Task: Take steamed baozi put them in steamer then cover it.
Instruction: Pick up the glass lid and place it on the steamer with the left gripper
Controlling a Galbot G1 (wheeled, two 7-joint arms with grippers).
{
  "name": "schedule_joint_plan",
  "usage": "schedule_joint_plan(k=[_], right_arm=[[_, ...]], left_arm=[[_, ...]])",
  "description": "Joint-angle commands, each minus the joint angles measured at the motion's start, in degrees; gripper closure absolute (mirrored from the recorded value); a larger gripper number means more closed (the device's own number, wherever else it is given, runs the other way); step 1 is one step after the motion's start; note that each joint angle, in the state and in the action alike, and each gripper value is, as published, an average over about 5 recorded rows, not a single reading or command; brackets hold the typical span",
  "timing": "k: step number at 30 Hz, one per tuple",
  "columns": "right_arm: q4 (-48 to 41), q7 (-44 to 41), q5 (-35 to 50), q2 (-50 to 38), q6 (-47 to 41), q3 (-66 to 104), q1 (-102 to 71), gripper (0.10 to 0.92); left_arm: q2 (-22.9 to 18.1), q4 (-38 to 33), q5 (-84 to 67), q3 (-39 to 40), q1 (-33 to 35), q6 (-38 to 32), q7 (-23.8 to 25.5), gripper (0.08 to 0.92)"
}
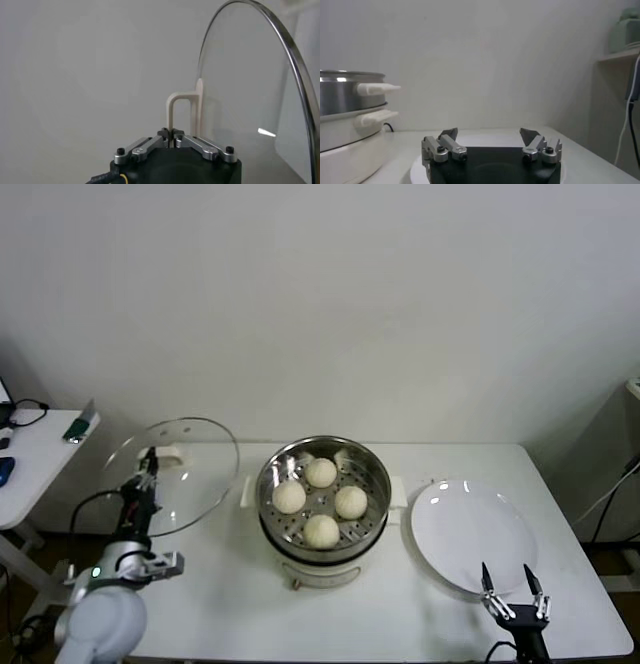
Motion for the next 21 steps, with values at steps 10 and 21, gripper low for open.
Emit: schedule_joint_plan(k=[10,21], right_arm=[[-1.75,1.24,-1.04,-0.14,0.61,0.46,1.25,0.203],[-2.65,1.43,-0.79,-0.06,1.68,0.29,0.97,0.203]], left_arm=[[-13.54,-5.85,21.29,28.57,-7.95,12.21,11.03,0.868],[-23.18,0.36,28.33,35.31,-12.64,13.14,13.23,0.868]])
